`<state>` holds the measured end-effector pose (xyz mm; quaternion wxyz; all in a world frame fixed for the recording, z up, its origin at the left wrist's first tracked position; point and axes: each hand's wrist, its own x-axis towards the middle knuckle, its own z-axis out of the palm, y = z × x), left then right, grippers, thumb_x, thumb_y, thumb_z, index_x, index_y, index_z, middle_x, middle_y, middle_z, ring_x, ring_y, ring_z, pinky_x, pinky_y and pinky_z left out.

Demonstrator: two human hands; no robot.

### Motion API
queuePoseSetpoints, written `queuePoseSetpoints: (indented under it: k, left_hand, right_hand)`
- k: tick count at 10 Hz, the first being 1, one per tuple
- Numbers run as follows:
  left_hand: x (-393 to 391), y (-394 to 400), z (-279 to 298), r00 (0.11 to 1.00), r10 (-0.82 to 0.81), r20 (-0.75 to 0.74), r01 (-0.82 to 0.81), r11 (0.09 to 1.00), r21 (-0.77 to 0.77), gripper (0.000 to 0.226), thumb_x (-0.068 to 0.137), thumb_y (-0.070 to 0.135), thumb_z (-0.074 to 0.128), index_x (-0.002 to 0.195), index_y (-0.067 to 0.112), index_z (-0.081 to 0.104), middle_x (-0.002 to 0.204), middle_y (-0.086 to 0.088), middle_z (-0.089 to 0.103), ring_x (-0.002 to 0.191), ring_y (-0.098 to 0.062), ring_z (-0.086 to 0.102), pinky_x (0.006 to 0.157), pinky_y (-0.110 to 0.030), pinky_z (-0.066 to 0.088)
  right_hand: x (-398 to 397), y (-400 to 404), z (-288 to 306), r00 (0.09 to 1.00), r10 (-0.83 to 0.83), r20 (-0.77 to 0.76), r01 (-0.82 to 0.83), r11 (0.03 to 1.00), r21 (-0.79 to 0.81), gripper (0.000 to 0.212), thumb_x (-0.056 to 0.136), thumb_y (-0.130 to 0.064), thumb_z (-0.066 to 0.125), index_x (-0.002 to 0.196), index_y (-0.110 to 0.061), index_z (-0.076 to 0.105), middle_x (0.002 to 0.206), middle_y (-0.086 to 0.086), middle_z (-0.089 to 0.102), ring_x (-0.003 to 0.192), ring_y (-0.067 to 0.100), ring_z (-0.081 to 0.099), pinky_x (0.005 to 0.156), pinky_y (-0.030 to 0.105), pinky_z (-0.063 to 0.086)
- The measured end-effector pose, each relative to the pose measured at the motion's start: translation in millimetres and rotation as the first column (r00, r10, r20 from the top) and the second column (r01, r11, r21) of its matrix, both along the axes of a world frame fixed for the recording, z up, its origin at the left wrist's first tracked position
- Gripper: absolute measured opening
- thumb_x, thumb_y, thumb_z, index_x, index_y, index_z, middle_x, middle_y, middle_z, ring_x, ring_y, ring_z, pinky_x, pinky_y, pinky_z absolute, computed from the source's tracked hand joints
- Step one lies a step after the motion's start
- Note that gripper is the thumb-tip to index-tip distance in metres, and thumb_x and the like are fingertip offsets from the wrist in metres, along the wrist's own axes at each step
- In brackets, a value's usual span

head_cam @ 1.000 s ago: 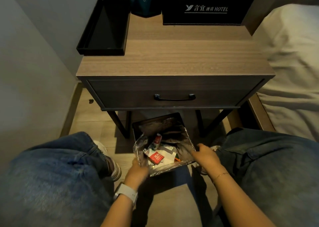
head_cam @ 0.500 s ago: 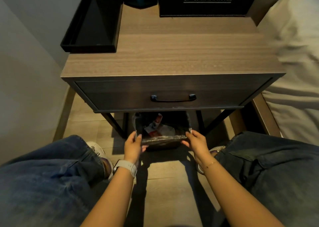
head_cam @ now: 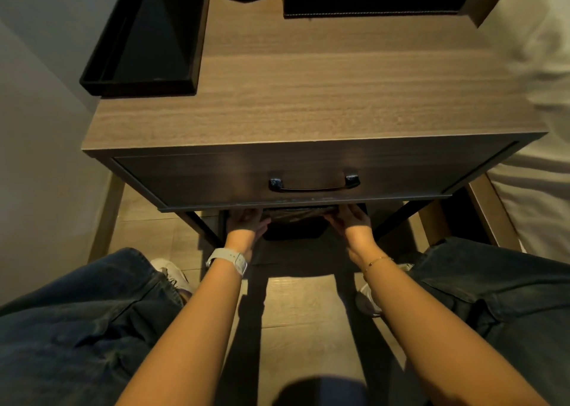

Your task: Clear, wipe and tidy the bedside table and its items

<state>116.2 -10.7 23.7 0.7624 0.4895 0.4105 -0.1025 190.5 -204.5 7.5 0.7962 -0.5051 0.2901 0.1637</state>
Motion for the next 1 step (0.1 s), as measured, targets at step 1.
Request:
queuePoseSetpoints:
  k: [1]
  left_hand:
    - [-18.6,-1.0,-6.1,0.992,0.123,0.038,-0.125,0.991,0.056,0.041,0.097,0.004,0.046,0.138,0.003,0.041,0.139,-0.017,0.051,0.098,-0.016,0.06,0.094,-0.026,0.039]
  right_hand:
    - [-20.1,-6.2,12.2,1.0,0.007,-0.023,-0.009,0.995,-0.097,0.037,0.097,-0.015,0.054,0.132,-0.006,0.052,0.125,0.015,0.058,0.108,0.025,0.058,0.092,0.033,0.052]
